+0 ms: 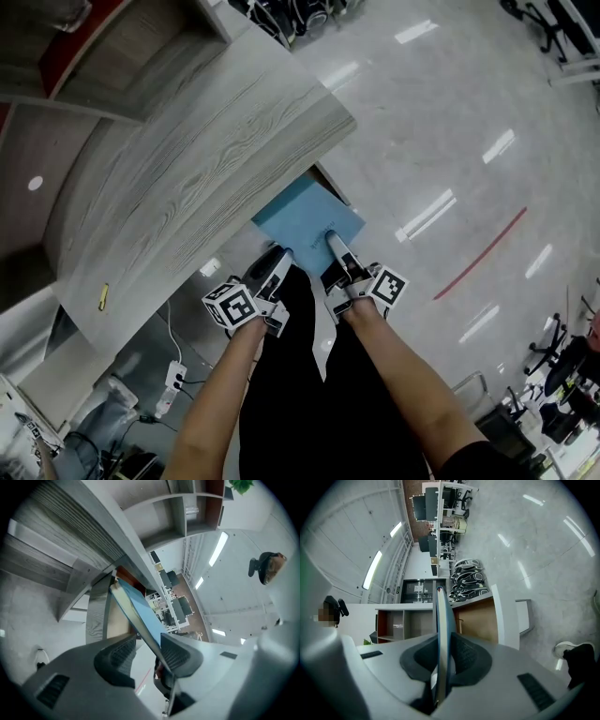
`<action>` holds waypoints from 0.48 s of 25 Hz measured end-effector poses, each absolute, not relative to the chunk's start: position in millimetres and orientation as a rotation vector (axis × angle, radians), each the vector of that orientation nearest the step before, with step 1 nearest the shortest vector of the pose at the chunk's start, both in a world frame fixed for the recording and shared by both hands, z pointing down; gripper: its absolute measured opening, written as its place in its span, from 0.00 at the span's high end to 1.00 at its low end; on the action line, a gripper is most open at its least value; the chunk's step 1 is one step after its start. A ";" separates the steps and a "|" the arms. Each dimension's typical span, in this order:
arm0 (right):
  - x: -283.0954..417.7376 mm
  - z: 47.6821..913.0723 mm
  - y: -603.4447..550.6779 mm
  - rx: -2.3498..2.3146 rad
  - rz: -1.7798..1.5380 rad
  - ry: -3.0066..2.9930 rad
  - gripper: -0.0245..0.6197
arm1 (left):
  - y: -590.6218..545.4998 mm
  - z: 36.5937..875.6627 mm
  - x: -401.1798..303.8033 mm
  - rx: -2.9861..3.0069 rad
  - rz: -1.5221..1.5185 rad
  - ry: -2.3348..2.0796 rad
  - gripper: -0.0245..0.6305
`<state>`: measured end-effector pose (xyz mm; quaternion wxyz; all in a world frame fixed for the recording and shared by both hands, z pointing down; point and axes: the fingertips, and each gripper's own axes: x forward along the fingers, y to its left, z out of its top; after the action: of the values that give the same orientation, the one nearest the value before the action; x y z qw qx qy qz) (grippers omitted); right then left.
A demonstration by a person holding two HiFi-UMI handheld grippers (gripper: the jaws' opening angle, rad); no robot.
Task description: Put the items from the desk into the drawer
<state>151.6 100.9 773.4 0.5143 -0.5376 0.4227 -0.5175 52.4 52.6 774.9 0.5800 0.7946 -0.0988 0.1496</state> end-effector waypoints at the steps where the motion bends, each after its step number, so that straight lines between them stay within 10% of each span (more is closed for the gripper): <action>1: 152.4 773.9 97.1 -1.292 -1.239 1.013 0.88 | 51.2 774.3 48.8 1.851 0.339 -0.245 0.72; 12: 158.0 778.2 62.7 -1.272 -1.179 0.977 0.88 | 52.8 779.7 35.0 1.826 0.319 -0.255 0.73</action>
<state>158.0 62.7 778.2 0.5445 -0.5360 0.4118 -0.4967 35.0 52.8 779.7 0.5934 0.7855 -0.1097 0.1372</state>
